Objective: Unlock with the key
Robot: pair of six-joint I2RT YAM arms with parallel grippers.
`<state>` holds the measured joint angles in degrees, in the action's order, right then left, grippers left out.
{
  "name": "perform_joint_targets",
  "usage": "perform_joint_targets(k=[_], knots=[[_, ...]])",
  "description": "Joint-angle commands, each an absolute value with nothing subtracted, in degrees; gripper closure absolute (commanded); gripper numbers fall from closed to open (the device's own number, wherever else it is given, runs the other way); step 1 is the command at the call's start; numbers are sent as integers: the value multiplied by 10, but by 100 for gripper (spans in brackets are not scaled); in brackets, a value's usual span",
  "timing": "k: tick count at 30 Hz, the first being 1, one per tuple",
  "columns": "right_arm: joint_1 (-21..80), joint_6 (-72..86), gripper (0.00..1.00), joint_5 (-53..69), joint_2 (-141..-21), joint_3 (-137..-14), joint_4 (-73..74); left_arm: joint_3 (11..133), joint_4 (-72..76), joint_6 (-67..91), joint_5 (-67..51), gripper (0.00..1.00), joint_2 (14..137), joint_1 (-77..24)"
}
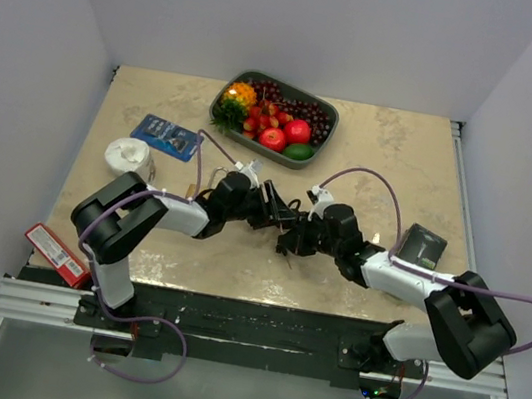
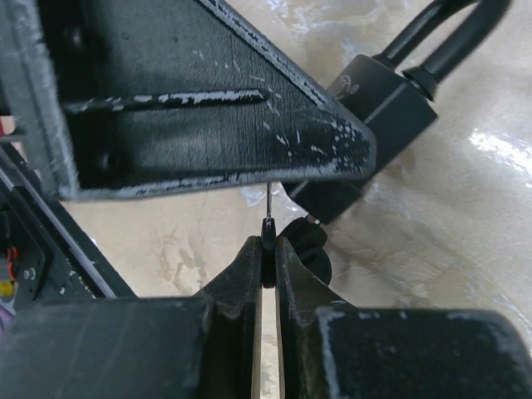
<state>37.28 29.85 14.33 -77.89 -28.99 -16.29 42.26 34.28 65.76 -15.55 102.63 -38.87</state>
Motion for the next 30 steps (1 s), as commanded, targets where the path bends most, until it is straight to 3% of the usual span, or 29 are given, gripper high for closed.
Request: perform_joint_targets(k=[1, 30], knots=[[375, 312, 100, 135, -782, -310, -185, 442, 372, 647, -99, 100, 961, -392], [375, 342, 100, 169, -775, -276, -213, 458, 304, 629, -48, 100, 933, -397]])
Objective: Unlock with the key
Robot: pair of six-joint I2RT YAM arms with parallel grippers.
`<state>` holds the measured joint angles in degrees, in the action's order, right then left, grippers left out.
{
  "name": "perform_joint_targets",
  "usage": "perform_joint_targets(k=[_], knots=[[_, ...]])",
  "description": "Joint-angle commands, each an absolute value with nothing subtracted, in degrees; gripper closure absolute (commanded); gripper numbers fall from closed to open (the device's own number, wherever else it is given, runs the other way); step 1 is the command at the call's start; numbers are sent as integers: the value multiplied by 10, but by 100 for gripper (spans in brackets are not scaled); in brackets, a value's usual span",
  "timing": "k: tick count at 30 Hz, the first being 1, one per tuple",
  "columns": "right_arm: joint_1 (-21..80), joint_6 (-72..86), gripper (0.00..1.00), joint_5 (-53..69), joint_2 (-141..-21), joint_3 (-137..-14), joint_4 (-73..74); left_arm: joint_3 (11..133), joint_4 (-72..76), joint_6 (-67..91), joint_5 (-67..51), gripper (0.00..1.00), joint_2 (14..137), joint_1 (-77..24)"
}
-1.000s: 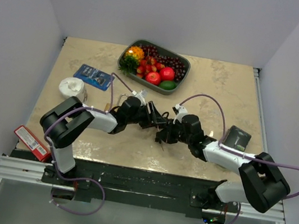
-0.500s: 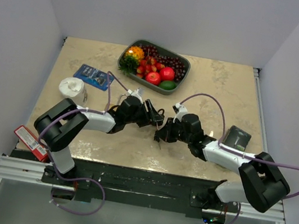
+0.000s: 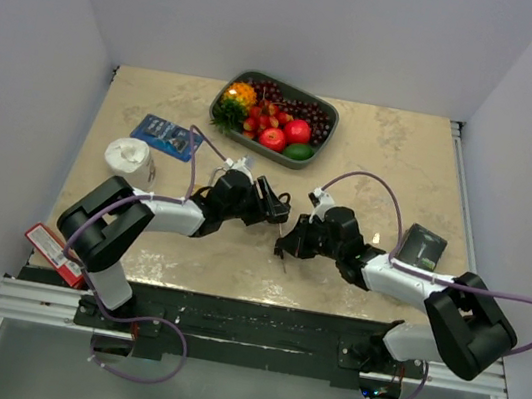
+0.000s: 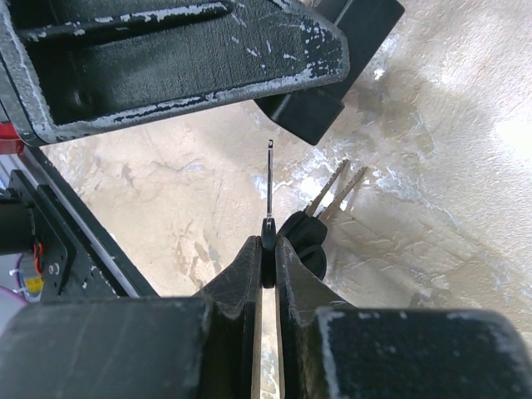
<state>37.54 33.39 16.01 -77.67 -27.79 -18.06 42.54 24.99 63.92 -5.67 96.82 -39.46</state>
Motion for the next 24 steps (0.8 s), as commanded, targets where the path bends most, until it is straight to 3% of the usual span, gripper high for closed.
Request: perform_joint_targets(k=[1, 24], knots=[[374, 342, 100, 168, -775, -277, -214, 459, 303, 628, -48, 100, 933, -398], [374, 349, 100, 168, -810, -311, -238, 453, 297, 622, -41, 100, 920, -408]])
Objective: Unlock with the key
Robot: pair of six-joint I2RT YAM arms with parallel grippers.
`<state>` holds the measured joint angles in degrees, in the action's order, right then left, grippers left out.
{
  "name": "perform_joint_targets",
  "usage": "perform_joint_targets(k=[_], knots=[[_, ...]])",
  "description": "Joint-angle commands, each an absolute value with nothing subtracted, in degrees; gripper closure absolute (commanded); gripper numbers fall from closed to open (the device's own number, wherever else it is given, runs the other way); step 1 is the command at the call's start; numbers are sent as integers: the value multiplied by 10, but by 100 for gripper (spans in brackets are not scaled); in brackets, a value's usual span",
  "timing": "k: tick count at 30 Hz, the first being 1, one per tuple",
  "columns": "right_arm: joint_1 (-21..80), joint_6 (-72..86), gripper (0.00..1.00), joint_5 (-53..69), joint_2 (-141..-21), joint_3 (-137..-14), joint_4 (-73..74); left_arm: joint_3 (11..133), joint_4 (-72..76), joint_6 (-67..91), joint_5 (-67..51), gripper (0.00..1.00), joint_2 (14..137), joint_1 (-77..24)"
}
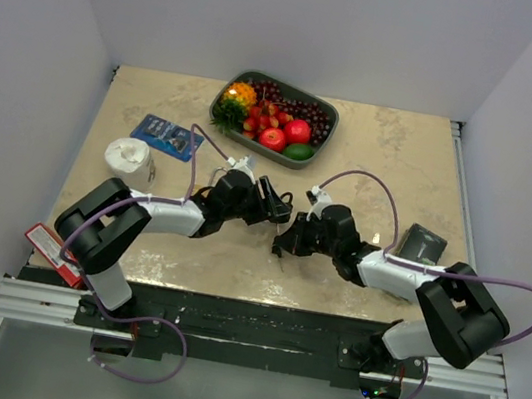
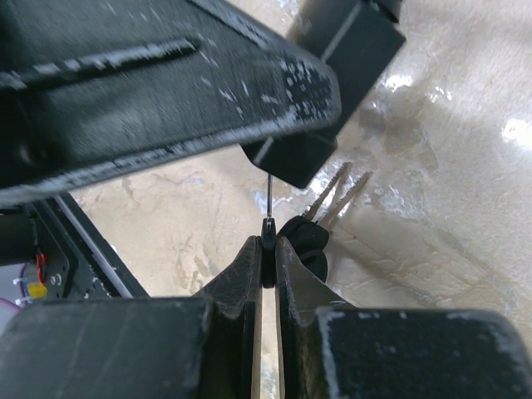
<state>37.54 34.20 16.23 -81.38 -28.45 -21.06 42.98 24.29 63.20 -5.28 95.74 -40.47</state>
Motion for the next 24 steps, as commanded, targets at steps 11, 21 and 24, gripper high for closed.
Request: perform_joint_targets(k=[11, 21, 24], knots=[[365, 363, 100, 162, -804, -303, -241, 446, 301, 623, -42, 100, 913, -409], [347, 372, 100, 162, -785, -294, -249, 442, 300, 621, -40, 100, 910, -410], [343, 376, 100, 159, -776, -289, -252, 440, 300, 621, -39, 100, 910, -409]])
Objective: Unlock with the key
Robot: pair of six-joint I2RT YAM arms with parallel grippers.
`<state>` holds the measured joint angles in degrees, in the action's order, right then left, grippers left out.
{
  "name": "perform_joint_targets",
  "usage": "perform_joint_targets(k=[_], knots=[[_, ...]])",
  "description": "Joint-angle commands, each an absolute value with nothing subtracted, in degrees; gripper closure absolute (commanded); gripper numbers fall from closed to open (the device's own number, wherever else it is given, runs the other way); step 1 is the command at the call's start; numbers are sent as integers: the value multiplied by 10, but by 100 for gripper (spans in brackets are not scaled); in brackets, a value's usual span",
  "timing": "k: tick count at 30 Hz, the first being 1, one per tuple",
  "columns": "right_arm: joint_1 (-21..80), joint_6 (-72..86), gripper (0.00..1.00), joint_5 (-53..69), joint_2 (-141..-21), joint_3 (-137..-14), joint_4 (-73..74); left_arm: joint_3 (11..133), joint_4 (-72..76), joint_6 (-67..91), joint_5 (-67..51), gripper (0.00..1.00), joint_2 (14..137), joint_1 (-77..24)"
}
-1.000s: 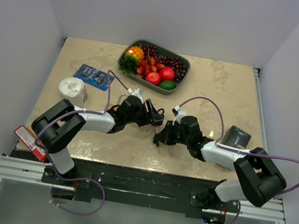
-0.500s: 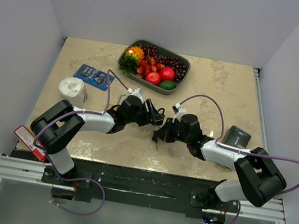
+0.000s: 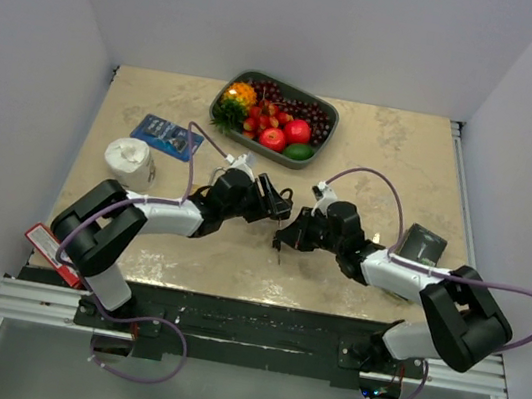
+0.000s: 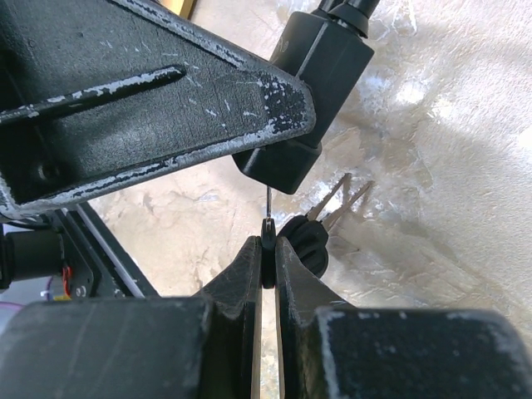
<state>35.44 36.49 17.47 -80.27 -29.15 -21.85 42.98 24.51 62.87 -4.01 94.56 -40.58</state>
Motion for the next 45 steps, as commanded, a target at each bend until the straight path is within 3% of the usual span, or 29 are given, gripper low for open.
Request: perform_joint_targets(k=[1, 45], knots=[[341, 378, 100, 158, -772, -287, -254, 440, 299, 621, -39, 100, 910, -409], [274, 375, 100, 159, -802, -298, -331, 405, 335, 591, -11, 100, 918, -469]])
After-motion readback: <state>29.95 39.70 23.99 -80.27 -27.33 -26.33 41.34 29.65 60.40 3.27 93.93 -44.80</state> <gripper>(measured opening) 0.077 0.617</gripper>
